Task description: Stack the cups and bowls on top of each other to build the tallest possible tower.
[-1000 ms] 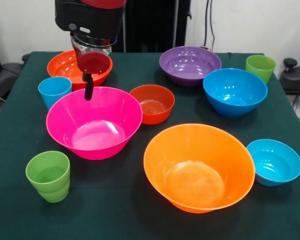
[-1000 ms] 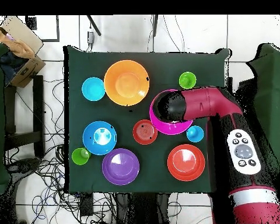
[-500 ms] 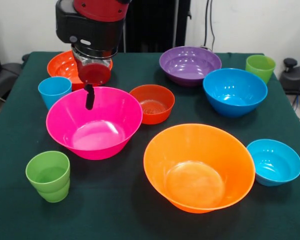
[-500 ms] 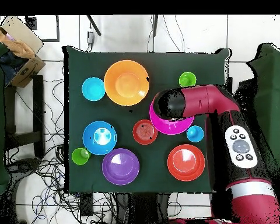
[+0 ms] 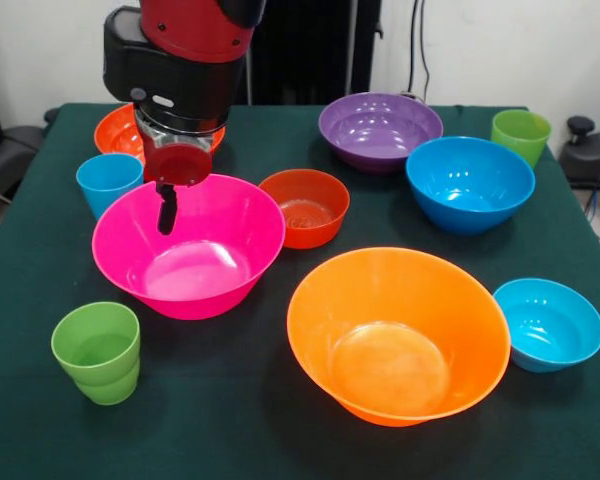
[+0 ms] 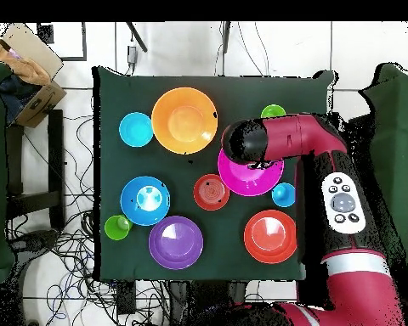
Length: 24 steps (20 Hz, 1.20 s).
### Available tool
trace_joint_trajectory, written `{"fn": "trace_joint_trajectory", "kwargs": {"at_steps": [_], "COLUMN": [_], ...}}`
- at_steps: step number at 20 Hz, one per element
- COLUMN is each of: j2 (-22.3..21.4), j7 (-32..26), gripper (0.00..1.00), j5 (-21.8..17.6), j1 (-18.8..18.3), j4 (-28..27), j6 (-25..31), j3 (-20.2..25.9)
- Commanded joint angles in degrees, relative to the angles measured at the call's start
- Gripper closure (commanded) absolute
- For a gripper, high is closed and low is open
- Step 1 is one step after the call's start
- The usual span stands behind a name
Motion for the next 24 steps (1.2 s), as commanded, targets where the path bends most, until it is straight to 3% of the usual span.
{"fn": "trace_joint_trajectory", "kwargs": {"at_steps": [1, 9, 11, 17, 18, 20, 22, 24], "j2": [-2.48, -7.45, -6.63, -7.72, -7.72, -9.01, -9.90, -10.50], "j7": [7.80, 6.99, 8.23, 11.23, 12.40, 12.75, 12.02, 12.80], "gripper": [0.00, 0.00, 0.00, 0.00, 0.00, 0.00, 0.00, 0.00], "j5": [-2.84, -2.01, -3.13, -1.20, 0.88, 11.70, 20.05, 33.35], "j1": [3.91, 6.19, 7.08, 8.15, 7.87, 2.53, -2.06, -8.91], "j4": [-1.56, 2.87, 3.20, 6.63, 8.04, 14.16, 20.38, 30.56], "j6": [6.96, 8.18, 7.25, 4.53, 4.29, 3.68, 2.14, -3.96], "j3": [-3.39, -6.93, -8.27, -10.43, -9.99, -5.74, -2.35, 3.68]}}
